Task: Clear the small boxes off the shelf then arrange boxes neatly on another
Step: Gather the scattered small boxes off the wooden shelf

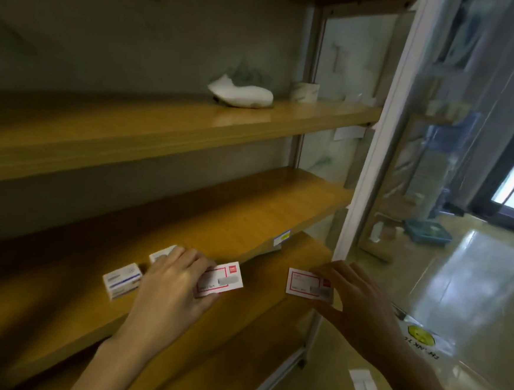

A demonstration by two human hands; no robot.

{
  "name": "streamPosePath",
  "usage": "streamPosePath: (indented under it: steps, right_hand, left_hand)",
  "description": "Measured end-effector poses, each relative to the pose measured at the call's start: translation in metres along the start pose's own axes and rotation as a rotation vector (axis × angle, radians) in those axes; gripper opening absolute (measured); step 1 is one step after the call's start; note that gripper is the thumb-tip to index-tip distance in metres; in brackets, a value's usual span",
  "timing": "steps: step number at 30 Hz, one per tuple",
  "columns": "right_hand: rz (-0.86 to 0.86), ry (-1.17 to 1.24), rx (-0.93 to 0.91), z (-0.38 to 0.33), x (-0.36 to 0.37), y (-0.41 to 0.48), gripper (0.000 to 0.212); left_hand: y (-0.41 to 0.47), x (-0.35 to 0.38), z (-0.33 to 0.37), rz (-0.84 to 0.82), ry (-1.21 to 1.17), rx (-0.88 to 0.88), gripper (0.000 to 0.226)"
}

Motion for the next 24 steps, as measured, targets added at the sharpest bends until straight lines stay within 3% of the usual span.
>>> streamPosePath:
  steps: [15,24]
  right_hand:
    - [-0.132,0.14,-0.132,0.161,0.03,0.173,0.045]
    - [-0.378,0.225,-0.291,0.251,0.069,0.268,0.05]
  left_hand:
    - [0.171,0.101,0.035,-0.032,0.068,-0.082,0.047]
    - [0.236,0.145,0.061,-0.114,0.112,-0.308,0.046]
Point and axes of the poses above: each hand's wrist, its own y-axis towards the middle knuckle, its own x-axis out of the palm, z = x × y, the point moved 3 cm from there along y, towards the middle knuckle, and after that the axes turned 15 degrees about y, right-handed, at the moved point
